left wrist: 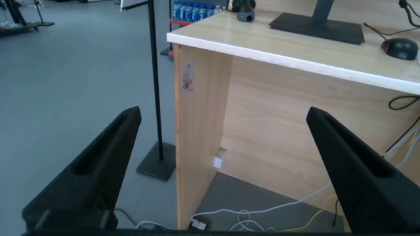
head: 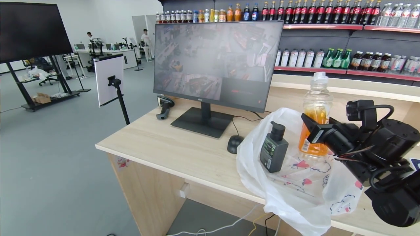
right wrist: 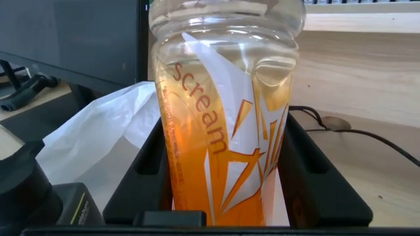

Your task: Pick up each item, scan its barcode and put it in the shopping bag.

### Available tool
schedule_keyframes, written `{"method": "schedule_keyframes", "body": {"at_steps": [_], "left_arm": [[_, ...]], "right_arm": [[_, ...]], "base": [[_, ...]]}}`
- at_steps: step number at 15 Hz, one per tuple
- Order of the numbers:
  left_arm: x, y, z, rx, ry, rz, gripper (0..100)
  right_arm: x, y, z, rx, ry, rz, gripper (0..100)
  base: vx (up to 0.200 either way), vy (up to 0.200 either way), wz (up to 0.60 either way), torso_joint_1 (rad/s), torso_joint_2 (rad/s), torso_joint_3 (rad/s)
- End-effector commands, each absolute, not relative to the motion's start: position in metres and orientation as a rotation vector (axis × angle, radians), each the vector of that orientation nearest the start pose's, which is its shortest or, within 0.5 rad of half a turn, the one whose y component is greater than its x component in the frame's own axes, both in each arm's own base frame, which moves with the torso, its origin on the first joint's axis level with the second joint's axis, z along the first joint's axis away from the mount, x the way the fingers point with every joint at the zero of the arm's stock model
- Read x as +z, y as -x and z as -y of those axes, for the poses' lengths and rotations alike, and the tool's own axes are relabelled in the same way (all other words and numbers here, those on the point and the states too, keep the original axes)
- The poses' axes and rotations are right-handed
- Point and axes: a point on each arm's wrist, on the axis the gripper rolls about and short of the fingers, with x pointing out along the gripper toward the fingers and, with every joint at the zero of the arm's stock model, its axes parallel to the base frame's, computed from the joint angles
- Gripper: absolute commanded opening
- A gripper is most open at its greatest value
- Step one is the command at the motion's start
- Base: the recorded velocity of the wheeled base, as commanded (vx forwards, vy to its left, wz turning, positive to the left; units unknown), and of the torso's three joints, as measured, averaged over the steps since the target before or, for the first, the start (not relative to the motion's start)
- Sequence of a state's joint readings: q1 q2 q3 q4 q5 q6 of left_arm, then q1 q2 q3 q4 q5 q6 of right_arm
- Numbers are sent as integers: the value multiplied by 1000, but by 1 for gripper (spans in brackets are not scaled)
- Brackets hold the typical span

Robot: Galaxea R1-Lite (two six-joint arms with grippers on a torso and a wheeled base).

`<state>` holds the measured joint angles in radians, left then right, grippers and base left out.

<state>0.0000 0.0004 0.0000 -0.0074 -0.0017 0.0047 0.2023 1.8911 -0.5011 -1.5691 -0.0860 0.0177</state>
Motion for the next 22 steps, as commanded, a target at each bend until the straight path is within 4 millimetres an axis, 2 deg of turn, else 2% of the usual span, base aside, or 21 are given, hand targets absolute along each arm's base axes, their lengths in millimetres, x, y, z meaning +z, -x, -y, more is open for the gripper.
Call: {"method": "schedule_keyframes", "body": {"at_steps": [1,9,20,22], "left_arm": [[76,23,0,-2,-5,8,100],[76,23,0,-2,-5,8,100],[76,23,0,-2,-5,8,100],[76,23,0,-2,-5,8,100]], "right_arm": [[140,-302,-61,121,-44,171,0],[125,-302,-61,119,-30,112,0],[127,-286,-56,115,-15,94,0],[134,-293,-53,98,-19,131,0]], "base": [[0,0,0,0,0,0],[0,0,0,0,0,0],[0,0,0,0,0,0],[0,0,0,0,0,0]]}}
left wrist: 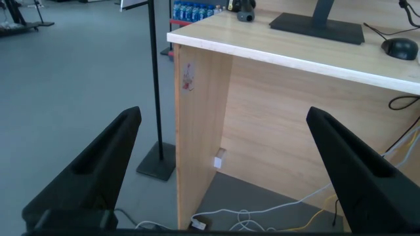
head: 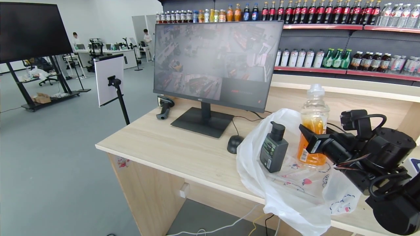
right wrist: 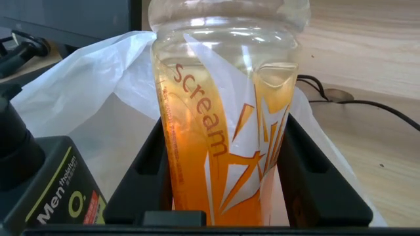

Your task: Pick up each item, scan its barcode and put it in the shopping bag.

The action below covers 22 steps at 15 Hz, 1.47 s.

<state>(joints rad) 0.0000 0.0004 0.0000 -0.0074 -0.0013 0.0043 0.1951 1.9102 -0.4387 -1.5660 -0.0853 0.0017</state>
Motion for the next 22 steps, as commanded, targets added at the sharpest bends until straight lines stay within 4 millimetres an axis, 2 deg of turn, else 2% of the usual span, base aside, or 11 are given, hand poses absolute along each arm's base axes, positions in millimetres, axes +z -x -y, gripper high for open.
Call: {"method": "schedule_keyframes", "body": {"at_steps": [1,5,7,13,22], "left_arm": [[76,23,0,-2,-5,8,100],[76,23,0,-2,-5,8,100],[76,23,0,-2,-5,8,100],[76,23,0,-2,-5,8,100],[76,23,0,-2,-5,8,100]], "right_arm": [[139,-299,-53,95,-23,158,0],[142,-315,-54,89,-27,195,0],[135,-317,-54,89,-24,172,0],[120,-306,-52,86,-13,96,0],[121,-300,-51,86,-6,92,0]], "base": [[0,0,0,0,0,0],[0,0,0,0,0,0],[0,0,0,0,0,0],[0,0,0,0,0,0],[0,0,0,0,0,0]]}}
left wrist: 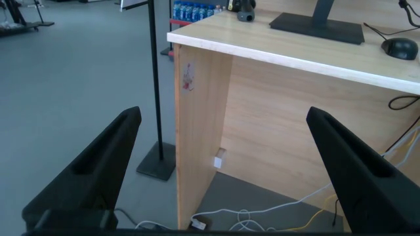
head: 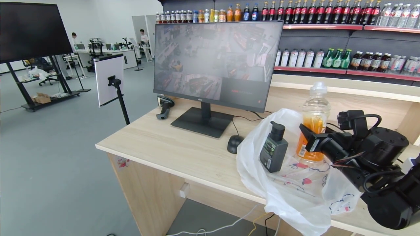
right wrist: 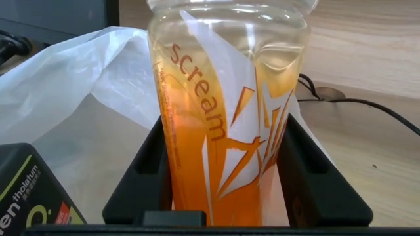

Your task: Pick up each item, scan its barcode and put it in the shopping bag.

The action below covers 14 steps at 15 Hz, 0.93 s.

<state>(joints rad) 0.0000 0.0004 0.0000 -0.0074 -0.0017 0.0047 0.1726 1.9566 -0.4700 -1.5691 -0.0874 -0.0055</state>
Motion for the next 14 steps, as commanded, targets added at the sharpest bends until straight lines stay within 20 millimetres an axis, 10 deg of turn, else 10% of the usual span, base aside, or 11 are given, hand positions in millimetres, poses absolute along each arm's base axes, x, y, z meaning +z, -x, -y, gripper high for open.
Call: {"method": "schedule_keyframes", "body": {"at_steps": [1,14], "left_arm": [[76,23,0,-2,-5,8,100],[76,23,0,-2,-5,8,100]], "right_arm": [[123,-298,-50,84,-6,96,0],[116,-275,-47,90,6,34,0]], "base": [[0,0,0,0,0,0],[0,0,0,0,0,0]]}}
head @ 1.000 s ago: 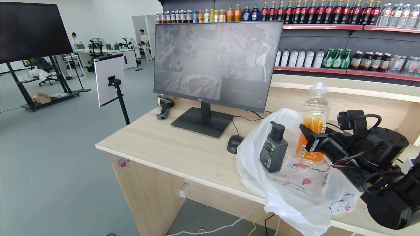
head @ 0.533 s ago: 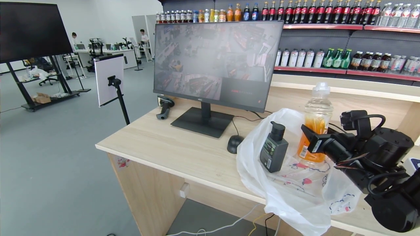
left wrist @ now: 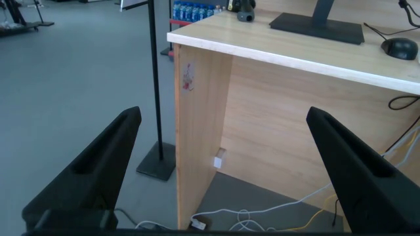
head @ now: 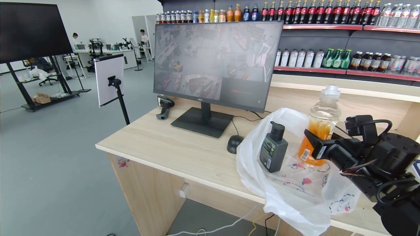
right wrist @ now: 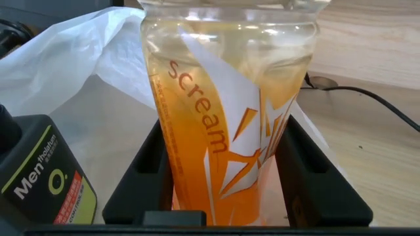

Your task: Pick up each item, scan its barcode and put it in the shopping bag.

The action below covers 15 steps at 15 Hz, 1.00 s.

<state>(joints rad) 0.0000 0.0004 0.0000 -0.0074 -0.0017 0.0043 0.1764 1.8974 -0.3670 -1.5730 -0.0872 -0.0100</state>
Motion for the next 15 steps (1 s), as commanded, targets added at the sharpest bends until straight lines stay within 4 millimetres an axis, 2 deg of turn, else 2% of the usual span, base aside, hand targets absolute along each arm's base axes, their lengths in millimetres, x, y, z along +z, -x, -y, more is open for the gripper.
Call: {"method": "schedule_keyframes", "body": {"at_steps": [1,10,15], "left_arm": [[76,23,0,-2,-5,8,100],[76,23,0,-2,-5,8,100],[76,23,0,-2,-5,8,100]], "right_arm": [[114,-273,-47,90,8,23,0],[112,-277,-49,97,9,22,0],[105,-270,-49,100,12,-19,0]], "base": [[0,0,0,0,0,0],[0,0,0,0,0,0],[0,0,0,0,0,0]]}}
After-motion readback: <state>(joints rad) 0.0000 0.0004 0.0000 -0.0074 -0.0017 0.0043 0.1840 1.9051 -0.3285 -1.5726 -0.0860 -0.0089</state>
